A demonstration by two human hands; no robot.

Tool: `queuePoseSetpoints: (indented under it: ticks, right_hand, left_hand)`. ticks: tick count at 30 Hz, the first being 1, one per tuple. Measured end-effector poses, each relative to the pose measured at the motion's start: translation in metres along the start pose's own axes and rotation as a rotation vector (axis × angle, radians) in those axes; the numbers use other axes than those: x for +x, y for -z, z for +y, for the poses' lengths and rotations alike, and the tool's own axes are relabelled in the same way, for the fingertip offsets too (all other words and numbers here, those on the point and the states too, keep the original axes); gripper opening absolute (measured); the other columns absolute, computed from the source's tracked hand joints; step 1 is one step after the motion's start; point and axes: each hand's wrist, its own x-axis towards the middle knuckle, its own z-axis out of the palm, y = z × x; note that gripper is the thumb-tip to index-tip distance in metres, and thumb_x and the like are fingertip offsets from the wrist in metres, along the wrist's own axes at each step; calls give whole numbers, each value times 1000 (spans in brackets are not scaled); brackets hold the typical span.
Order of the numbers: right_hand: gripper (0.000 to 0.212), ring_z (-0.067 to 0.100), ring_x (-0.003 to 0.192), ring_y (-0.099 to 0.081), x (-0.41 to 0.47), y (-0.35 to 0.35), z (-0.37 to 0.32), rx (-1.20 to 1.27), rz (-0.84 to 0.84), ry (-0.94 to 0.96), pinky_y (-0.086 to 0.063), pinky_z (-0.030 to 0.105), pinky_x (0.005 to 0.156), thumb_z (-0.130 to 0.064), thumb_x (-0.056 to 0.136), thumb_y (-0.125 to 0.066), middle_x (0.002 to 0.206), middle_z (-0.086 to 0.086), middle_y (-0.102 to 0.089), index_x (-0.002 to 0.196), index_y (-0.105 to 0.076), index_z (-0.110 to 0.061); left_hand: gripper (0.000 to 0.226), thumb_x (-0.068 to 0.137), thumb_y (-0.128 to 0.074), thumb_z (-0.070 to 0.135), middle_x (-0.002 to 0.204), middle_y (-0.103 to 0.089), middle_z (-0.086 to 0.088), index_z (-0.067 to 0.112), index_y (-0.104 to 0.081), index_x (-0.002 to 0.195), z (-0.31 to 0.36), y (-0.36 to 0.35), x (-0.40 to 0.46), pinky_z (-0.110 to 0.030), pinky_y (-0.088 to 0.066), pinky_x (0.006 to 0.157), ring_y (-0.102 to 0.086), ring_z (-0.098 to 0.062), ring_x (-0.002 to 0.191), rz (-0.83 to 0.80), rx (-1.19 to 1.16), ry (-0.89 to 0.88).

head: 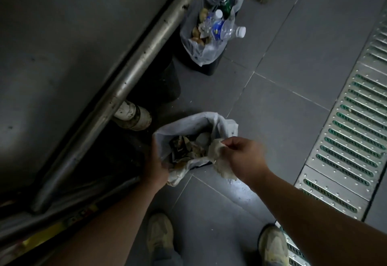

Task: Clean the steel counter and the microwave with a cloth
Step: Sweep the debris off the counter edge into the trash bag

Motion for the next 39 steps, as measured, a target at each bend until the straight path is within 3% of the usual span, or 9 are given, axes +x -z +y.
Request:
queuePoseSetpoints:
  ticks: [2,5,8,10,18,22,28,32,39]
  right_hand:
    - [11,27,80,-71,0,-10,12,12,-23,-13,-59,48,76,-38,77,-62,78,-3,-74,81,-72,-41]
    - [16,16,76,-69,-3,-21,25,6,-27,-31,-58,33,71,-25,87,-64,74,-7,-72,77,-73,-35]
    - [16,9,75,-65,-5,-29,34,-25,-44,-28,-52,22,65,-23,90,-63,78,-10,-71,83,-73,-32]
    - [16,7,75,-65,-4,-32,37,-28,-58,-31,-53,23,67,-22,91,-61,79,-11,-71,85,-72,-33]
    - [14,10,75,-65,0,-28,51,-1,-6,-70,-54,28,69,-21,89,-63,77,-10,-71,86,-74,-29]
    - [16,12,76,-66,-2,-26,45,-2,-15,-74,-58,34,75,-21,90,-62,76,-10,-71,84,-74,-30]
    - [15,19,78,-69,6,-19,42,11,1,-61,-58,43,80,-22,88,-64,73,-6,-72,80,-75,-28]
    - [14,17,78,-69,9,-21,46,3,3,-64,-58,42,80,-22,88,-64,74,-8,-72,82,-75,-28]
    - [13,16,80,-67,7,-35,59,-15,-23,-70,-57,42,83,-21,90,-63,79,-5,-72,86,-74,-26]
  left_hand:
    - [93,91,-56,-12,157,-14,10,21,-1,159,-4,-7,-1,10,-15,94,-12,4,138,-20,-76,5]
    - [93,89,-53,-17,152,-12,16,19,-4,159,-14,-17,0,11,-19,90,-14,1,139,-52,-164,87]
    - [77,93,-60,1,159,-30,-4,18,-22,157,-32,-22,3,-25,-30,114,-32,-20,145,-32,-118,263]
    - [64,96,-59,9,153,-41,-12,17,-32,153,-40,-27,2,-42,-37,113,-42,-29,139,-41,-37,352]
    - [62,96,-46,-2,140,-54,-20,17,-31,153,-26,-32,17,-46,-45,105,-54,-37,126,-39,21,229]
    - [84,95,-46,-7,164,-19,-4,31,-8,159,-23,-30,9,-38,-26,119,-25,-24,148,-36,-38,110]
    - [98,93,-55,-5,165,-15,4,40,5,157,-22,-31,-2,-26,-37,103,-30,-11,142,23,35,-19]
    - [97,93,-54,-5,165,-15,4,43,2,155,-27,-31,0,-38,-31,118,-20,-12,148,-14,-4,-39]
    - [100,91,-59,-2,165,-17,3,47,0,155,-28,-25,17,-47,-34,117,-22,-15,150,-90,52,-140]
